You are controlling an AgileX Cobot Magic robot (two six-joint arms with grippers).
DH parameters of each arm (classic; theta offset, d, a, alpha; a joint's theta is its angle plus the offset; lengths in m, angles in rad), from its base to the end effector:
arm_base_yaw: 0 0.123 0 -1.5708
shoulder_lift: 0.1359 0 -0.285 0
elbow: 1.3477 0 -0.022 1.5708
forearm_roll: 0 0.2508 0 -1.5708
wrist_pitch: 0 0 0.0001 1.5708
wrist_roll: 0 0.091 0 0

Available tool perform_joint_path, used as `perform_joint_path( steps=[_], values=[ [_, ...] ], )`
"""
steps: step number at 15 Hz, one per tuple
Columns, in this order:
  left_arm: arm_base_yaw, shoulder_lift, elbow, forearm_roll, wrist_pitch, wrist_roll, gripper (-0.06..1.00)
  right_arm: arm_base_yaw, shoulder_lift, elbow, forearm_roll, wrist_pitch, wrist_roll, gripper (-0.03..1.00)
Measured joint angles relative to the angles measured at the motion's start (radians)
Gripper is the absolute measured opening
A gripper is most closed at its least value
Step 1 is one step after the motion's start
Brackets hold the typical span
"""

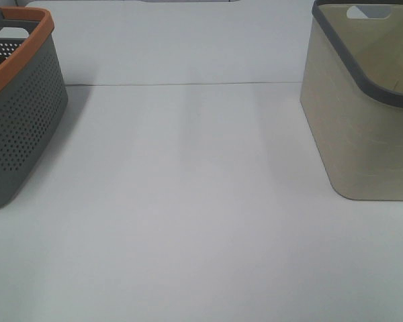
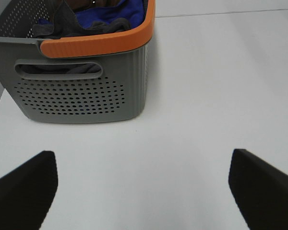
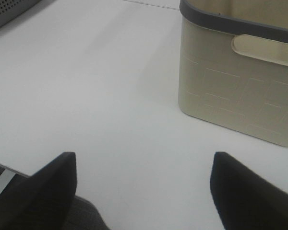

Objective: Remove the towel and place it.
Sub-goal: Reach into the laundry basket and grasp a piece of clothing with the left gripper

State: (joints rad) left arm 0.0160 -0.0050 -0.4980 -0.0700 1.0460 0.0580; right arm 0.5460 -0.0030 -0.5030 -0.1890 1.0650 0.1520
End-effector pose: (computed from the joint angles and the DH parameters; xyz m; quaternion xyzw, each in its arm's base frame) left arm -0.0048 -0.0056 0.2781 0.0190 0.8479 -0.0154 0.5297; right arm 0.0021 -0.0162 0.2789 -0.1621 0.8334 0.0892 0.5208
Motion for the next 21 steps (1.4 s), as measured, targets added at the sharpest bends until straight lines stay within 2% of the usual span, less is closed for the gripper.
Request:
perform_joint_path(
  steps=[6, 11, 14, 21],
  values=[
    [0.0, 0.0, 0.0, 0.0, 0.0, 0.0, 0.91, -0.024, 0.0, 0.0, 0.003, 0.0, 0.0, 0.76],
    [0.0, 0.0, 0.0, 0.0, 0.0, 0.0, 0.91, -0.308, 0.0, 0.0, 0.007, 0.0, 0.0, 0.76],
    [0.0, 0.0, 0.0, 0.0, 0.0, 0.0, 0.91, -0.428, 0.0, 0.0, 0.007, 0.0, 0.0, 0.76],
    [0.0, 0.0, 0.0, 0.0, 0.0, 0.0, 0.91, -0.44, 0.0, 0.0, 0.016, 0.0, 0.0, 0.76]
  ],
)
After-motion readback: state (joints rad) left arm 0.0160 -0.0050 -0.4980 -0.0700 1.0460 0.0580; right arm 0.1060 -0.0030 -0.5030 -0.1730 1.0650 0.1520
